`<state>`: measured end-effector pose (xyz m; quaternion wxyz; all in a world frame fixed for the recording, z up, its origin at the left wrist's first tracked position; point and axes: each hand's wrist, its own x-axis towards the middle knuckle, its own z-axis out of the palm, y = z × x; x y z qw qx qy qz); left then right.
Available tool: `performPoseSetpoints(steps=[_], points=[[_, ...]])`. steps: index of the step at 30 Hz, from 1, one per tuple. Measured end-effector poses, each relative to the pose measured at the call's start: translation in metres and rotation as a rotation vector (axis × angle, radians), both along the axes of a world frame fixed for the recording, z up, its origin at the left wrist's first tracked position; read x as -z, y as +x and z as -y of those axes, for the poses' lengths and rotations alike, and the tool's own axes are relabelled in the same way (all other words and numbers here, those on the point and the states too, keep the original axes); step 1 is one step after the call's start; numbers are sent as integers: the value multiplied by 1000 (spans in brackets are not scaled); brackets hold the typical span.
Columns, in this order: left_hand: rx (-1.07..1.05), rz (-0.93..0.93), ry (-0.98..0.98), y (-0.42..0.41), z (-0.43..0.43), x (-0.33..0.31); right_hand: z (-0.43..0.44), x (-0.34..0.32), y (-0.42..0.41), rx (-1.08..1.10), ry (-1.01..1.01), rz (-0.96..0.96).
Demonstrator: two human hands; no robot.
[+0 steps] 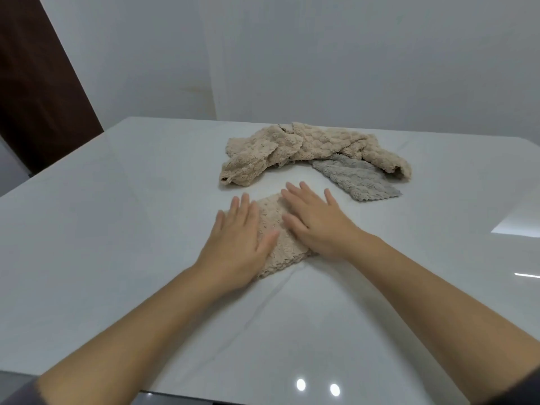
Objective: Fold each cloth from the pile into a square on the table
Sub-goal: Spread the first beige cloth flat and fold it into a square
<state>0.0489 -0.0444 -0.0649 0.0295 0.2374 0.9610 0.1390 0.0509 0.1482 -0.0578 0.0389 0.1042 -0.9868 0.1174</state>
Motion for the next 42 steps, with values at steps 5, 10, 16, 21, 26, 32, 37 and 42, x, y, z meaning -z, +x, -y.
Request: performPoseSetpoints(steps=[5,10,16,21,26,32,37,42], points=[[43,27,-100,1,0,10,-4,14,0,-89,28,199],[-252,-51,111,-33,21,-10,-3,3,1,-79,37,244],[-277,182,234,-48,23,-25,2,-13,-5,0,-79,78],[-152,499,890,-44,30,-37,5,-24,-24,98,-620,175],[-446,661,1111,-66,66,-36,31,-21,-48,265,-1121,437],[-685,180,683,-120,124,-29,120,-19,-87,247,-1285,481],[-732,-111,264,-170,182,-18,196,-16,-136,246,-1113,377],[-793,-238,71,-220,230,-8,251,-11,-183,173,-755,172]])
